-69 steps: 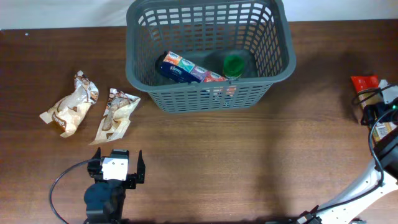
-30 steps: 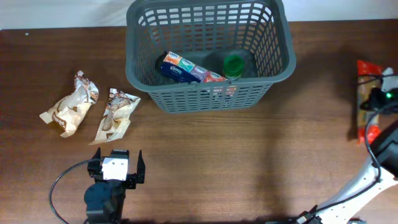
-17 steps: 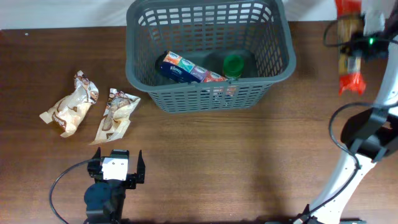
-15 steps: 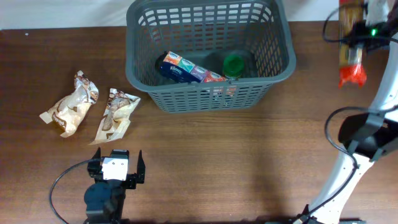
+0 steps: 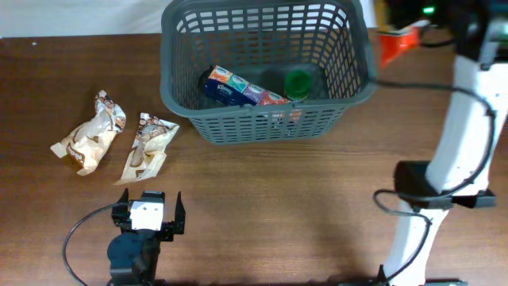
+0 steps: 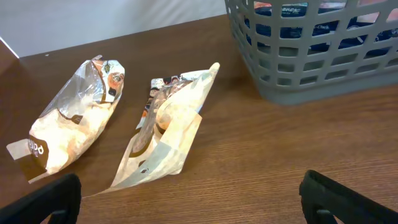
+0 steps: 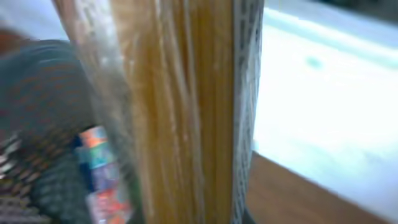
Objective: Pack container
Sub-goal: 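Lift the spaghetti package and lower it into the basket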
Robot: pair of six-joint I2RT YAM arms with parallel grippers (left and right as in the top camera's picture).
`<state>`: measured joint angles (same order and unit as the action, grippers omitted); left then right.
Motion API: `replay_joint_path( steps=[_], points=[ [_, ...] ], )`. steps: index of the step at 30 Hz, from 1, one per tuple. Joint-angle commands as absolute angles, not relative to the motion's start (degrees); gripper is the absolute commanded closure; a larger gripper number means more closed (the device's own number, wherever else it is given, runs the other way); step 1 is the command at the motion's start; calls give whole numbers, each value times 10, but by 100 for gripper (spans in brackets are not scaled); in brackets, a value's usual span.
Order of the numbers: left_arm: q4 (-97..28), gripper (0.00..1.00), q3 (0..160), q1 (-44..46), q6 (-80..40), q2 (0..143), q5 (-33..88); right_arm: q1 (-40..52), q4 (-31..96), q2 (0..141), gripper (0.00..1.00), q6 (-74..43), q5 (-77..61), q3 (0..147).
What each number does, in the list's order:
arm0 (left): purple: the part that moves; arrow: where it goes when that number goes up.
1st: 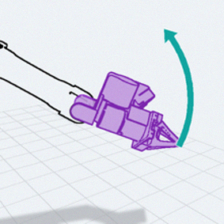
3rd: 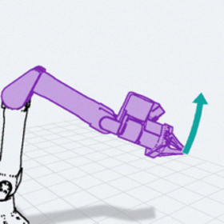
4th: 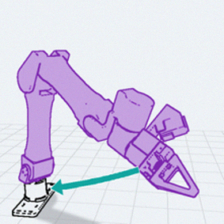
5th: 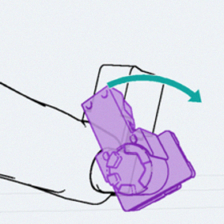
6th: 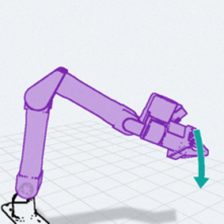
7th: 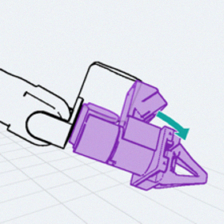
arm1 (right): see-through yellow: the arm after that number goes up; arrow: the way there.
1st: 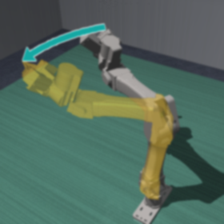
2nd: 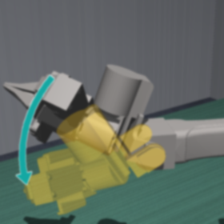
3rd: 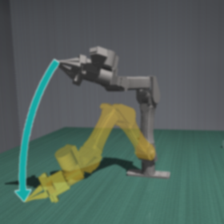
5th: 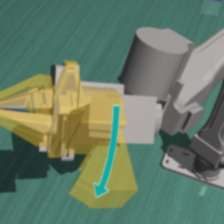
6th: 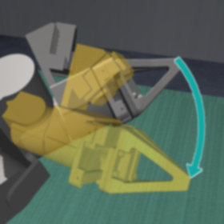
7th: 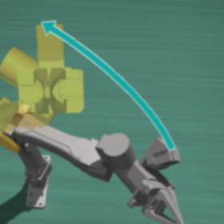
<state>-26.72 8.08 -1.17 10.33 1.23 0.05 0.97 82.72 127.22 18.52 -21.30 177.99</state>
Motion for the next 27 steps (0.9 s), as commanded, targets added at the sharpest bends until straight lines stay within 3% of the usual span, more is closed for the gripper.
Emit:
replay_joint_path(
  steps=[1, 6, 16, 27],
  points=[
    [-266, 1, 77, -16, 113, 9, 7, 71, 814, 1244, 96, 258, -226, 1799],
    [-266, 1, 77, -16, 113, 9, 7, 134, 826, 1244, 96, 368, -214, 1799],
    [-266, 1, 77, -16, 113, 9, 7, 161, 853, 1261, 96, 453, -214, 1765],
    [-266, 1, 77, -16, 113, 9, 7, 187, 791, 1272, 96, 492, -217, 1560]
  ],
)
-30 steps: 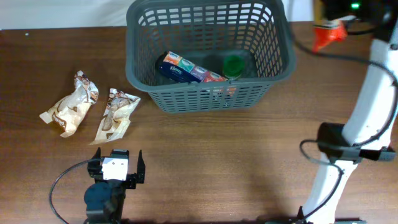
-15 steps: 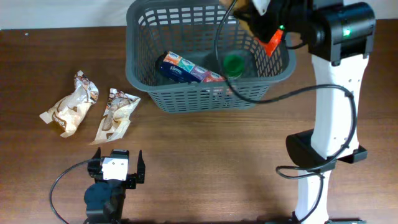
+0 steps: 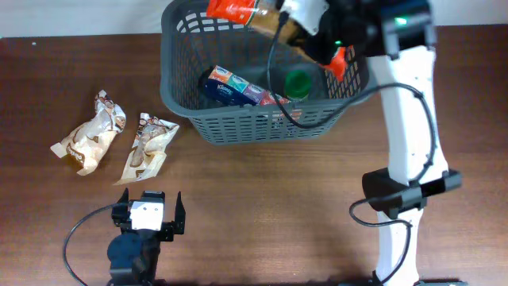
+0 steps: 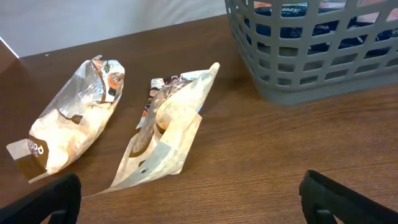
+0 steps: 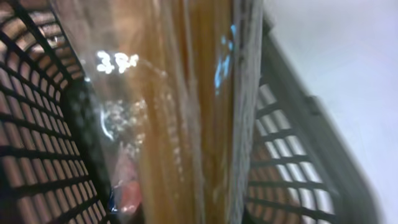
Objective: Pack container
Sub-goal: 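Lift the spaghetti package and lower it into the basket, then open the right gripper and withdraw it to the right side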
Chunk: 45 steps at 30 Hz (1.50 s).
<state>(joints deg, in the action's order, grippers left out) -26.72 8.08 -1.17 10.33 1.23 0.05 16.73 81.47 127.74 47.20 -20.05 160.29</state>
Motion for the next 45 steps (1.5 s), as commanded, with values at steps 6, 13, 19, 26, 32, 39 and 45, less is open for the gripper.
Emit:
replay_joint_path(
  steps=[6, 13, 19, 26, 32, 39, 45],
  points=[
    [-266, 1, 77, -16, 113, 9, 7, 206, 740, 1273, 96, 498, -216, 1451],
    [-266, 1, 77, -16, 113, 9, 7, 207, 725, 1273, 96, 505, -216, 1392],
    [-266, 1, 77, -16, 113, 9, 7, 206, 721, 1273, 96, 506, -216, 1384],
    [-266, 1, 77, -16, 113, 9, 7, 206, 721, 1273, 1, 501, -216, 1384],
    [-266, 1, 77, -16, 113, 9, 7, 206, 719, 1272, 1, 486, -216, 1385],
    [-266, 1, 77, -16, 113, 9, 7, 206, 709, 1266, 1, 409, -199, 1456],
    [-266, 1, 77, -16, 113, 9, 7, 205, 702, 1266, 1, 231, -25, 1602]
  ],
)
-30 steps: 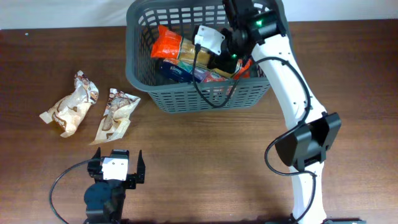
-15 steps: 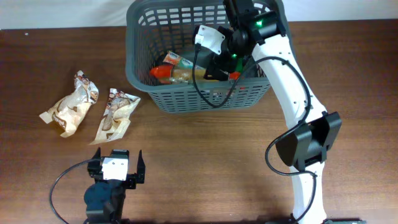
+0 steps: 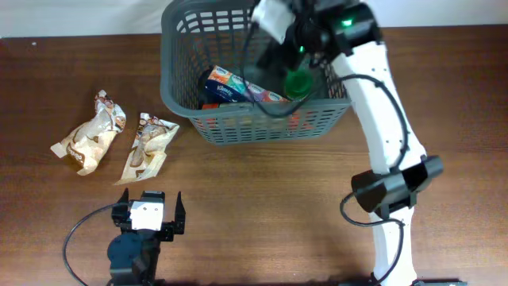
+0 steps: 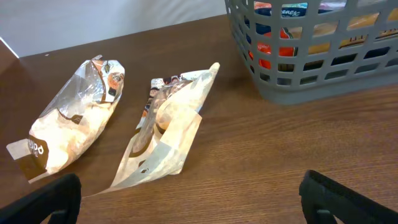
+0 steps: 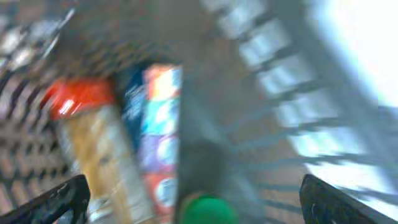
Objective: Pack container
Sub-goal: 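Open the right gripper and withdraw it to the right side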
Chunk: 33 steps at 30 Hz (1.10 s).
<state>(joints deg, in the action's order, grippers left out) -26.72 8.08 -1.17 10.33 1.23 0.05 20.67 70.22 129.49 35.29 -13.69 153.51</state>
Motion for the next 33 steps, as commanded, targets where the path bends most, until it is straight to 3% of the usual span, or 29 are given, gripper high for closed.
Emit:
replay_joint_path(
  steps=[1, 7, 14, 23, 33],
  points=[
    [-266, 1, 77, -16, 113, 9, 7, 202, 705, 1266, 1, 195, 24, 1631],
    [-266, 1, 77, -16, 113, 9, 7, 175, 747, 1262, 1, 53, 263, 1746],
    [-266, 1, 77, -16, 113, 9, 7, 88, 809, 1242, 1, -40, 465, 1763],
    [-266, 1, 77, -16, 113, 9, 7, -56, 873, 1242, 1, -156, 463, 1760],
    [-266, 1, 77, -16, 113, 9, 7, -130, 882, 1242, 1, -155, 377, 1760]
  ],
)
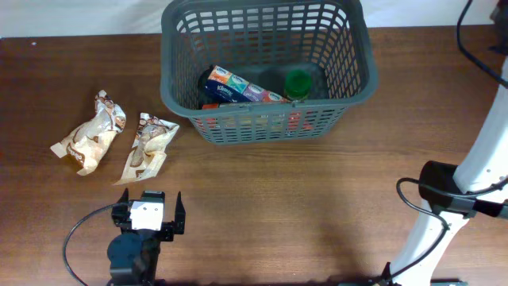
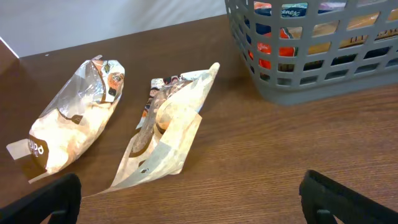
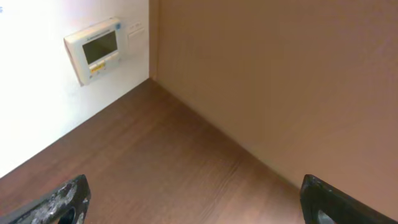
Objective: Pack container
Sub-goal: 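Open the right gripper and withdraw it to the right side, then reach the left gripper to the clear dried-mushroom bags and grasp them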
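Observation:
The grey basket (image 1: 171, 95) stands at the back middle of the table. It holds a colourful tissue pack (image 1: 238, 86), a green-capped item (image 1: 298, 82) and a red-ended spaghetti packet (image 2: 277, 55), which lies low against the front wall. Two snack bags (image 1: 89, 135) (image 1: 149, 145) lie left of it on the table. My left gripper (image 1: 151, 200) rests open near the front edge, just short of the bags. My right gripper (image 3: 198, 198) is open and empty. It points at a room wall and floor and is out of the overhead view.
My right arm's white link and base (image 1: 444, 199) stand at the table's right side. A wall control panel (image 3: 99, 48) shows in the right wrist view. Brown tabletop (image 1: 317, 206) lies between basket and front edge.
My right gripper was open over the basket above the spaghetti packet. It has now moved off to the right, out of the overhead view. The left arm and both bags have not moved.
My right gripper held the spaghetti packet off the basket's back right corner, then over the basket. Later it was open with the packet lying inside beside the tissue pack. Now the arm is away at the right and the packet stays in the basket.

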Robot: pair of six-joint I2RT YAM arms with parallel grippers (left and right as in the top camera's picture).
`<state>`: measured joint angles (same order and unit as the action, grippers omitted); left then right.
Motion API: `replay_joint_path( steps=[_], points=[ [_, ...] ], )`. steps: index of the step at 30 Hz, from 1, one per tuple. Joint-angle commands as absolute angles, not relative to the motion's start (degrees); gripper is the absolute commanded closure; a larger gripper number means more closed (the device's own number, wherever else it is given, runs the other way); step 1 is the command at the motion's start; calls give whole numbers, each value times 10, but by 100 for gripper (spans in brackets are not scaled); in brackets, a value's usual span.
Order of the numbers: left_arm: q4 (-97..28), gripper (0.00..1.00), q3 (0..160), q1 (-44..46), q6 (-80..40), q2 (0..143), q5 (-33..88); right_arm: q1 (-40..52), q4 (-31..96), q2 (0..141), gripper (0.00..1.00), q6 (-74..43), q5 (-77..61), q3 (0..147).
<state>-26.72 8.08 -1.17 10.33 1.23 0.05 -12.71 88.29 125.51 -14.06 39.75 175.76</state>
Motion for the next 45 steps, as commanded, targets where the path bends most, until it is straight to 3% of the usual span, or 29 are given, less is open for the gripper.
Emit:
replay_joint_path(
  steps=[1, 33, 38, 45],
  points=[
    [-266, 1, 77, -16, 113, 9, 7, -131, 882, 1242, 1, -155, 377, 1760],
    [-218, 1, 107, -16, 83, 15, -49, -131, 882, 1242, 1, -155, 377, 1760],
    [-293, 1, 192, -16, 61, 92, -50, -131, 882, 1242, 1, -155, 377, 1760],
    [-338, 1, 367, -16, 61, 316, -48, -131, 882, 1242, 1, -155, 377, 1760]
  ],
)
